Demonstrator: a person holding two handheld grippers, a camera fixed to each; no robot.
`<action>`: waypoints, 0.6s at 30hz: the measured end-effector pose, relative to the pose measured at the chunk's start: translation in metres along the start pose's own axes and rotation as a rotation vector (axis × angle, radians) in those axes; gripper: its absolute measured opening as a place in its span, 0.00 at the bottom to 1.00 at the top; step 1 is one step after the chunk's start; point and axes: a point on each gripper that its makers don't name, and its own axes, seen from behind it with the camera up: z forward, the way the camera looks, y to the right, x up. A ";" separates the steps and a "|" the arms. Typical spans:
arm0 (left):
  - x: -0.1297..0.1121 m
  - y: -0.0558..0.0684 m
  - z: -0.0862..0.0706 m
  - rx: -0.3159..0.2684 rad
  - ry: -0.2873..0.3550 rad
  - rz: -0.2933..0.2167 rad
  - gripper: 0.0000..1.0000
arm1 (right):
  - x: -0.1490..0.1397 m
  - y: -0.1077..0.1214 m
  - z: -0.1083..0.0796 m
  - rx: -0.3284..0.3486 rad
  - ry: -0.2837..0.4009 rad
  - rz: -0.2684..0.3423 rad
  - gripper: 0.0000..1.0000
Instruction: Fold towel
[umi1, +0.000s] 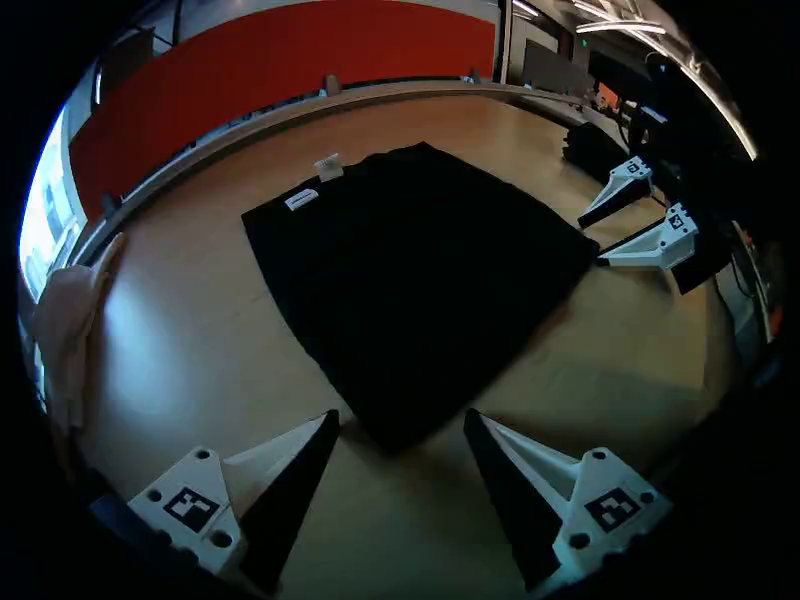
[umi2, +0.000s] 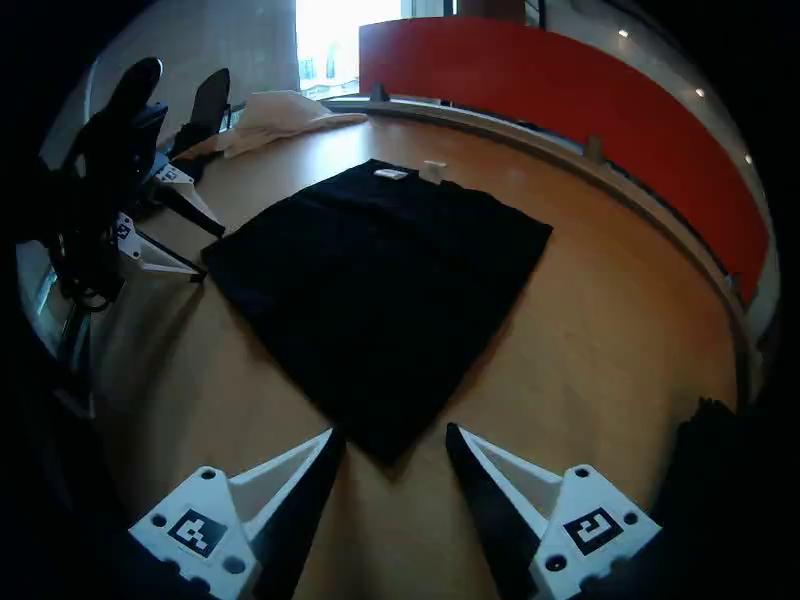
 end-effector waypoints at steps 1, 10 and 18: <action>0.000 0.000 0.000 0.001 -0.001 -0.002 0.89 | 0.000 0.000 0.000 0.001 0.000 -0.001 0.74; 0.000 0.000 0.000 0.005 -0.010 -0.006 0.78 | 0.000 -0.001 0.001 0.012 -0.002 -0.011 0.59; -0.001 0.001 0.000 0.005 -0.016 -0.007 0.65 | 0.000 -0.003 0.000 0.019 -0.003 -0.015 0.32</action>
